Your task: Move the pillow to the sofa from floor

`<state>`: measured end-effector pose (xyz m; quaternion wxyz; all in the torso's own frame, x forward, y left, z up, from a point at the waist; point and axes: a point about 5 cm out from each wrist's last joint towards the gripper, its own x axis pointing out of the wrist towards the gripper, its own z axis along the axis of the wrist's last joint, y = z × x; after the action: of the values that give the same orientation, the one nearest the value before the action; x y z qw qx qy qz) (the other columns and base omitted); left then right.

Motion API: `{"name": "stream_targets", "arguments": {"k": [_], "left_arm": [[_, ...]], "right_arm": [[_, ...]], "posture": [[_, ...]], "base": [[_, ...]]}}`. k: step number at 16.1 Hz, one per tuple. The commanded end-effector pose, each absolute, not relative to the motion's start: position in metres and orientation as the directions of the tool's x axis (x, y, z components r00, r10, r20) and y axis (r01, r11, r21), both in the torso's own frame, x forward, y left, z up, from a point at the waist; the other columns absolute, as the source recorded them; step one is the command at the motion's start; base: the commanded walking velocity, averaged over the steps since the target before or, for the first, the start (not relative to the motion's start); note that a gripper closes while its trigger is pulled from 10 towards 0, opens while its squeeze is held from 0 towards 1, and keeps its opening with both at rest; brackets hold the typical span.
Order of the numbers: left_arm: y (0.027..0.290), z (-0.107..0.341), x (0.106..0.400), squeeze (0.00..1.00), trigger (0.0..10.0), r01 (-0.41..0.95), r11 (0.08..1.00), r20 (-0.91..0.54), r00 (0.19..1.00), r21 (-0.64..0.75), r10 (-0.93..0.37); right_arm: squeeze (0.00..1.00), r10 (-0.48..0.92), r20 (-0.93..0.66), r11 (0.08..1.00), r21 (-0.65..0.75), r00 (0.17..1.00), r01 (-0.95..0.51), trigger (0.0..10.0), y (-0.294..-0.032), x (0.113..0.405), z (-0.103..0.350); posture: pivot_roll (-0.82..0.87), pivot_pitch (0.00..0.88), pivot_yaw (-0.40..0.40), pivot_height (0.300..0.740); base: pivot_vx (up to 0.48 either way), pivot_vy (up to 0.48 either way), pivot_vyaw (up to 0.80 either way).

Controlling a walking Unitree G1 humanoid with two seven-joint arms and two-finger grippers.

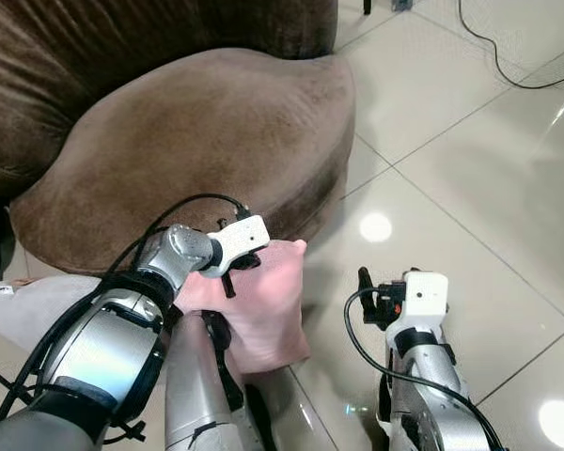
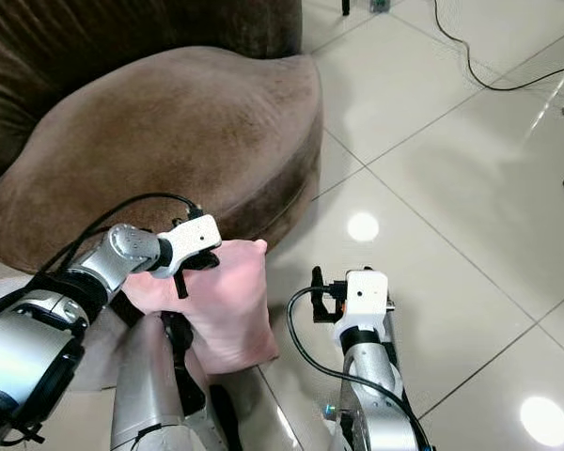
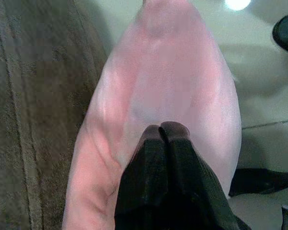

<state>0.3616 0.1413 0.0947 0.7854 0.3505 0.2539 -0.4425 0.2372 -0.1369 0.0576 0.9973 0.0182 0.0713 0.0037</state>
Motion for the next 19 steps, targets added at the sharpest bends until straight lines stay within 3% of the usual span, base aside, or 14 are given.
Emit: {"name": "stream_targets", "arguments": {"k": [1, 8, 9, 10, 17, 19], "left_arm": [[0.148, 0.085, 0.357, 0.00, 0.0, 0.879, 0.351, -0.741, 0.466, 0.324, -0.483], [0.149, 0.087, 0.359, 0.00, 0.1, 0.854, 0.391, -0.721, 0.507, 0.344, -0.472], [0.148, 0.090, 0.361, 0.00, 10.0, 0.848, 0.401, -0.710, 0.517, 0.347, -0.479], [0.147, 0.093, 0.362, 1.00, 10.0, 0.851, 0.403, -0.698, 0.512, 0.336, -0.500], [0.149, 0.098, 0.365, 1.00, 10.0, 0.842, 0.408, -0.691, 0.529, 0.353, -0.493], [0.139, 0.115, 0.374, 1.00, 10.0, 0.832, 0.420, -0.642, 0.549, 0.362, -0.535]], "right_arm": [[0.00, -0.025, -0.423, 0.998, 0.035, 0.906, 0.044, 10.0, -0.139, 0.201, 0.005], [0.00, -0.033, -0.433, 0.998, 0.040, 0.901, 0.056, 10.0, -0.137, 0.196, 0.007], [0.00, -0.032, -0.435, 0.998, 0.040, 0.900, 0.055, 10.0, -0.136, 0.197, 0.006], [0.00, -0.030, -0.435, 0.998, 0.041, 0.900, 0.053, 10.0, -0.136, 0.198, 0.006], [0.00, -0.024, -0.437, 0.998, 0.042, 0.899, 0.047, 10.0, -0.135, 0.202, 0.006], [0.00, -0.024, -0.434, 0.998, 0.040, 0.901, 0.046, 10.0, -0.135, 0.205, 0.006]], "posture": [[-0.27, 0.327, 0.273, 0.450], [-0.27, 0.335, 0.282, 0.450], [-0.26, 0.332, 0.281, 0.450], [-0.26, 0.330, 0.280, 0.450], [-0.25, 0.315, 0.281, 0.450], [-0.26, 0.306, 0.280, 0.450]], "base": [[0.000, 0.000, 0.00], [0.000, 0.000, 0.00], [0.000, 0.000, 0.00], [0.000, 0.000, 0.00], [0.000, 0.000, 0.00], [0.000, 0.000, 0.00]]}}
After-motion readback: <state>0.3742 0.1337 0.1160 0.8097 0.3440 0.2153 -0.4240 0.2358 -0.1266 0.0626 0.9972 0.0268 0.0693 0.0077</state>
